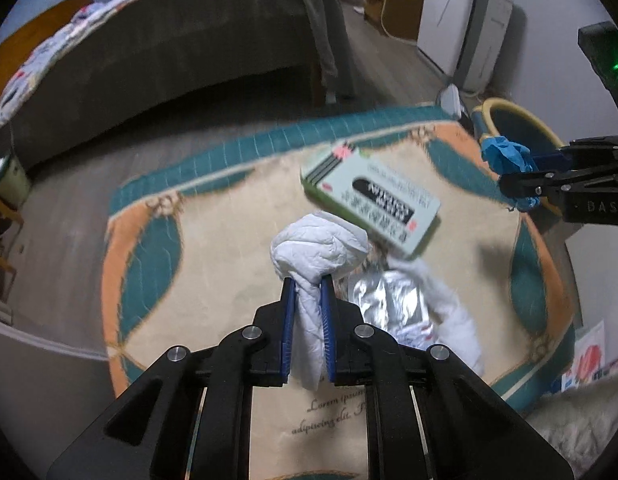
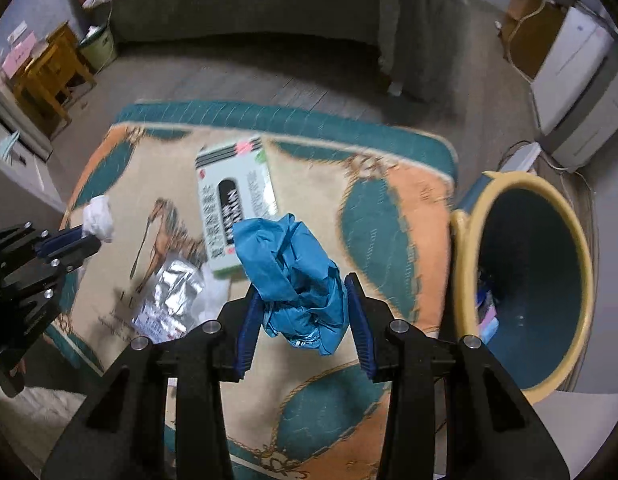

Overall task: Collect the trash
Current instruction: 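Grasp the blue mask with the right tool while the left tool grasps the white towel, then carry the blue mask over the bucket with the right tool while the left tool carries the towel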

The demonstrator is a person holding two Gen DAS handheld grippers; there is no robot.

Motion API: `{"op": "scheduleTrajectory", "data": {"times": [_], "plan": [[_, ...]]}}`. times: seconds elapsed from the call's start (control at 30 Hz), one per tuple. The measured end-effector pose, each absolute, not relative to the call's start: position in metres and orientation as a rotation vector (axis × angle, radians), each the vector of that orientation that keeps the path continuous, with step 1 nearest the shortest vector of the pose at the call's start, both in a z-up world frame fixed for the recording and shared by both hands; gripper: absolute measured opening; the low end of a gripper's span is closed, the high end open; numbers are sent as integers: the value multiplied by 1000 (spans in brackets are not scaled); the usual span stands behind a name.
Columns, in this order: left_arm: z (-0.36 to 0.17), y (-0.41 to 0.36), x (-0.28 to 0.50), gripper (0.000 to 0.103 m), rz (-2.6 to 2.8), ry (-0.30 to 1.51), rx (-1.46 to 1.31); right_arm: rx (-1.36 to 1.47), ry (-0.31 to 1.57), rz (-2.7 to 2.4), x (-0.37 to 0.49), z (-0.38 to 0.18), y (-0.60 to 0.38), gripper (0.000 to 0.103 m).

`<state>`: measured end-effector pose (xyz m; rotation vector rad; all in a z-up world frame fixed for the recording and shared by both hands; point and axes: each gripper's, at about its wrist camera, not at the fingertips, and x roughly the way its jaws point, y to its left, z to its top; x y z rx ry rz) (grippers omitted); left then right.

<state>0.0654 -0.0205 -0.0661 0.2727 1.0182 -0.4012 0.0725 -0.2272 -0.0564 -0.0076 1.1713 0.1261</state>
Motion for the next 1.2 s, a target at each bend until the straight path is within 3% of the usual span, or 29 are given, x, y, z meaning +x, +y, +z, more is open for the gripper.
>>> {"op": "scheduleTrajectory", "data": {"times": [0.43, 1.2], "plan": [[-31, -53, 64, 14, -426, 908, 268, 114, 1115, 22, 70, -42, -292, 40], [-38, -171, 46, 14, -580, 882, 284, 285, 1035, -294, 39, -54, -458, 40]]}}
